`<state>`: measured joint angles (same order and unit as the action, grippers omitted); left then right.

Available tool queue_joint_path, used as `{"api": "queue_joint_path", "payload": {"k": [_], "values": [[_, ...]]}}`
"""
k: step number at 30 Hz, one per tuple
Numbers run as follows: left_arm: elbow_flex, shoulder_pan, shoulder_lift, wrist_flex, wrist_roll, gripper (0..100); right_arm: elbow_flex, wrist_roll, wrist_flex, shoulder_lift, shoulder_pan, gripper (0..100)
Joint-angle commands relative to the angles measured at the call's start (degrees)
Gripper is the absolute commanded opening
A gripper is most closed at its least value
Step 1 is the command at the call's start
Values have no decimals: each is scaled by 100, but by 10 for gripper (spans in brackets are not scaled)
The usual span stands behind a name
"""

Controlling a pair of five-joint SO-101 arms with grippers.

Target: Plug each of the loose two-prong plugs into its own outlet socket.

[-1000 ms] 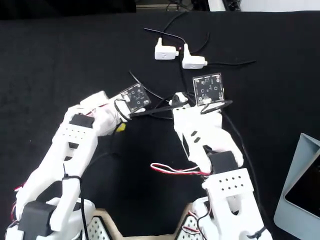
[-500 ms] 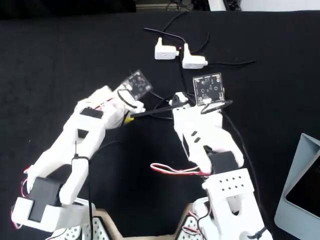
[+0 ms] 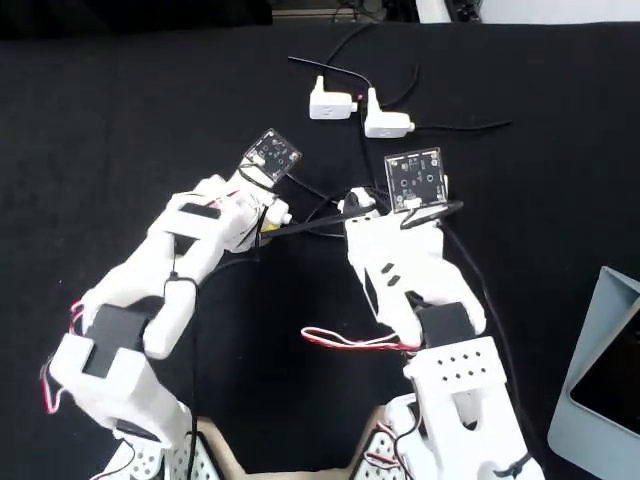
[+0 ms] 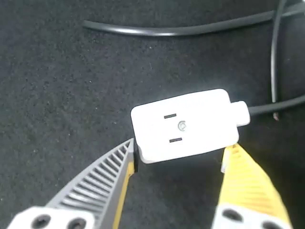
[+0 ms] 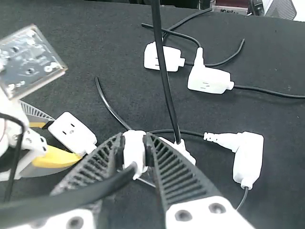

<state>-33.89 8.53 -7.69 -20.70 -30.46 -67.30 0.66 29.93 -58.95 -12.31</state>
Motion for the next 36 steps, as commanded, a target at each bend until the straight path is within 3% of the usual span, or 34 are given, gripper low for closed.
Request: {"api": "queue_joint_path", "payload": {"k": [1,7,16,21,24,32,36], "values": [[426,-4,-264,53,97,289,48,35,-105,-101,62,13],[101,-84,-193,9,26,289,40,35,-105,-101,62,13],[48,-66,897,-2725,-1029,288,40,35,-105,-101,62,13],[84,-242,1319,-2910,-1081,288,40,35,-105,-101,53,13],[-13,-295,1380,-2119,-914,288,40,35,-97,-101,53,13],[-1042,-277,1380,1389,923,288,40,35,-97,-101,53,13],[-1165,-312,1380,2119,1582,288,-4,35,-105,-101,53,13]]}}
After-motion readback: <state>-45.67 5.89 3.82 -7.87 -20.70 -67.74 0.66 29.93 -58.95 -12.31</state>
